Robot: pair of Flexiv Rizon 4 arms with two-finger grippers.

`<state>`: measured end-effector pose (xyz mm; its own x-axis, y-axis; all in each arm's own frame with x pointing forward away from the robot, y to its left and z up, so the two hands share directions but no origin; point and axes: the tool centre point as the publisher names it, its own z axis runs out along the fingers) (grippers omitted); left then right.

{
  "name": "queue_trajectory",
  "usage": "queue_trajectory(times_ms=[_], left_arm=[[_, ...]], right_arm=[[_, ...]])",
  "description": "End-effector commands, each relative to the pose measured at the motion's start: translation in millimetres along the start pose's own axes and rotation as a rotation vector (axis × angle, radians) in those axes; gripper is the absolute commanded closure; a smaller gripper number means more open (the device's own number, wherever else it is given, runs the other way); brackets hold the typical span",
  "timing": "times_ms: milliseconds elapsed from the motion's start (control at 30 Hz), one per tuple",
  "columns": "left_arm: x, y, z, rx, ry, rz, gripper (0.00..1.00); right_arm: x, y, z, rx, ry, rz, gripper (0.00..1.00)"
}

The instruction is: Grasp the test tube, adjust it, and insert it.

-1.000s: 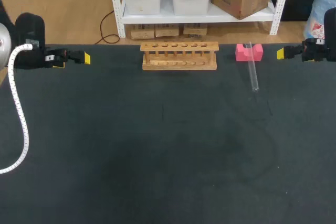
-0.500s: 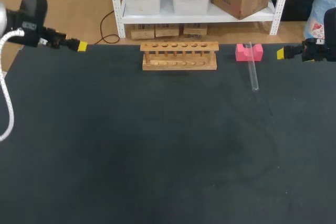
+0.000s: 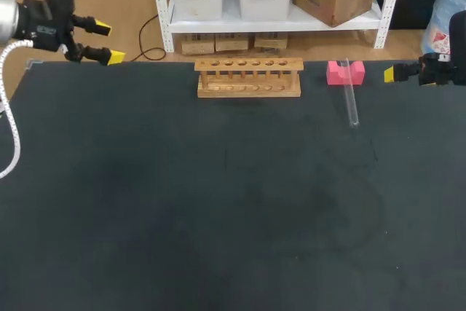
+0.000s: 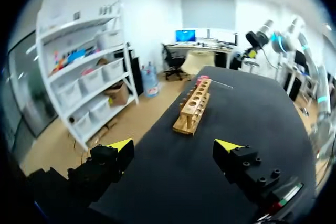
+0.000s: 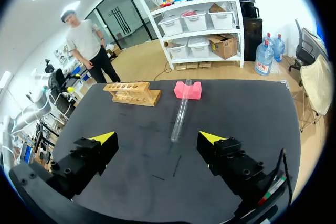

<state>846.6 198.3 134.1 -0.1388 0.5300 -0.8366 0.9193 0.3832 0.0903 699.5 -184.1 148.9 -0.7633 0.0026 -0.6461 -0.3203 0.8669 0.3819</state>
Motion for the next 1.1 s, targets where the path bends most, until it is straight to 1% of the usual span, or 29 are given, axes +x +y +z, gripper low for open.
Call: queue_trajectory(times_ms=[33,100,233,333,400,700,967,1100], left_arm=[[5.3,20.5,15,0.232,-0.109,0.152,0.00],[4.4,24.4,19,0.233,-0.123,0.162,0.00],[2.0,26.4,27,0.234,-0.133,0.166,0.00],[0.7,27.5,33,0.227,-0.146,0.136,0.00],[0.0,26.9,37,0.230,-0.146,0.116,0.00],[-3.3,21.4,55,0.246,-0.145,0.087,0.00],[-6.5,15.4,60,0.253,-0.136,0.078,0.00],[-6.5,15.4,60,0.253,-0.136,0.078,0.00]], right_arm=[[0,1,-1,0.005,0.001,0.000,0.00],[0,1,-1,0.005,0.001,0.000,0.00],[0,1,-1,0.005,0.001,0.000,0.00],[0,1,-1,0.005,0.001,0.000,0.00],[0,1,-1,0.005,0.001,0.000,0.00],[0,1,-1,0.005,0.001,0.000,0.00],[0,1,-1,0.005,0.001,0.000,0.00],[0,1,-1,0.005,0.001,0.000,0.00]])
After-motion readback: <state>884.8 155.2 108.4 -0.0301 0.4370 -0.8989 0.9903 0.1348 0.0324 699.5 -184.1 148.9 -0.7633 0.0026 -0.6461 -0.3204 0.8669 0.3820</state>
